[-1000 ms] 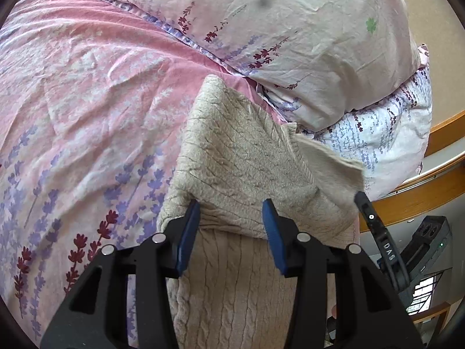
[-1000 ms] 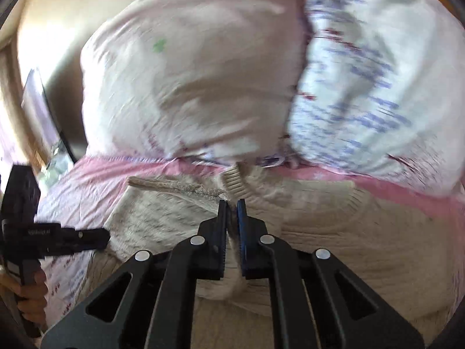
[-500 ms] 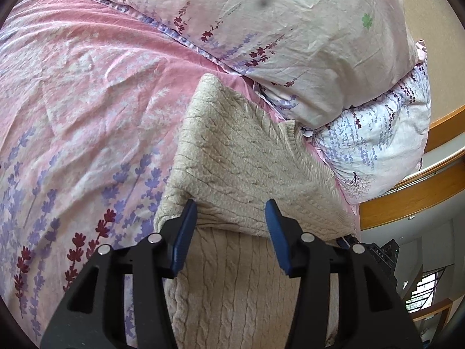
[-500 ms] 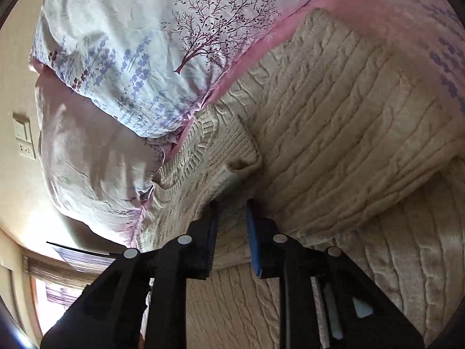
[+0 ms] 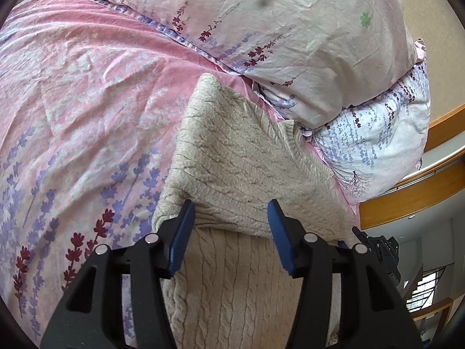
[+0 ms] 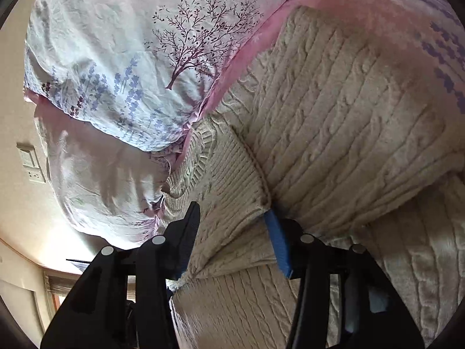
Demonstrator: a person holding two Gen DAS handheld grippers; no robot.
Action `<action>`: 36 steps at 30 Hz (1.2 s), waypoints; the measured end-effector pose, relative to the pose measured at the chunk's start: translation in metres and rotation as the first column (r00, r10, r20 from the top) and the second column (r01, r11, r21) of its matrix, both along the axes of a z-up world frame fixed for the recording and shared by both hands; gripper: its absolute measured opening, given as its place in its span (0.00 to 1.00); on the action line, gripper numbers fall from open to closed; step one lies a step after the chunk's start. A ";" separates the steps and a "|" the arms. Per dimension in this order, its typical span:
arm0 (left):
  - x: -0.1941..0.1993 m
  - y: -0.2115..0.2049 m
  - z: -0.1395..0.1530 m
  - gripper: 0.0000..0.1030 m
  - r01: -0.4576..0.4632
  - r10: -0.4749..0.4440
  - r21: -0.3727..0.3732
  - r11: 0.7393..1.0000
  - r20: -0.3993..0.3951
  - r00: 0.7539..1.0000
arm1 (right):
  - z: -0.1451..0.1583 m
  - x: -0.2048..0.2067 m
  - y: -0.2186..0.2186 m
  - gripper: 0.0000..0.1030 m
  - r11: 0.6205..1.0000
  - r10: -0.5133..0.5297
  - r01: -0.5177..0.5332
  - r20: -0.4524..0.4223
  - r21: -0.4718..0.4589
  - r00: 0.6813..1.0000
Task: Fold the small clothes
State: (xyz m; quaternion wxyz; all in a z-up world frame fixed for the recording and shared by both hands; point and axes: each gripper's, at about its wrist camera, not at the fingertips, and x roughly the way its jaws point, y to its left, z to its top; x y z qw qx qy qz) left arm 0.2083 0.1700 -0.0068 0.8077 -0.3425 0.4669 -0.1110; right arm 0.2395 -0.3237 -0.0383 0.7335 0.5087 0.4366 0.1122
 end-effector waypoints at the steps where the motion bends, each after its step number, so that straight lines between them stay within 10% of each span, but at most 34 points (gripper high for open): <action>1: 0.000 0.000 0.000 0.51 0.000 0.000 0.000 1.000 0.000 1.000 | 0.002 0.002 0.000 0.45 1.000 -0.007 0.008 0.011 -0.023 1.000; 5: 0.001 0.000 0.000 0.51 0.001 -0.001 -0.002 1.000 -0.002 1.000 | 0.009 0.016 0.010 0.08 0.981 -0.007 0.016 0.043 -0.192 0.999; 10: 0.000 0.000 0.001 0.51 -0.001 0.001 -0.011 1.000 -0.008 1.000 | 0.030 0.018 0.016 0.07 0.959 0.031 0.017 0.163 -0.284 0.986; 14: -0.003 -0.001 0.003 0.52 0.013 -0.013 -0.031 0.999 -0.007 1.000 | 0.066 -0.002 0.014 0.07 0.921 0.033 0.090 0.307 -0.378 0.951; 21: -0.005 -0.006 0.002 0.53 0.017 -0.017 -0.005 1.000 -0.011 1.000 | 0.010 0.010 0.002 0.07 0.912 -0.005 0.031 0.065 -0.410 0.998; 32: -0.006 -0.002 0.000 0.50 -0.008 0.008 -0.007 1.000 -0.022 1.000 | 0.012 0.002 0.004 0.11 0.899 0.044 -0.027 0.028 -0.437 0.999; 36: -0.023 0.001 0.010 0.52 0.017 -0.017 0.034 0.999 0.003 1.000 | 0.035 -0.015 0.009 0.43 0.831 0.018 0.040 0.098 -0.555 0.995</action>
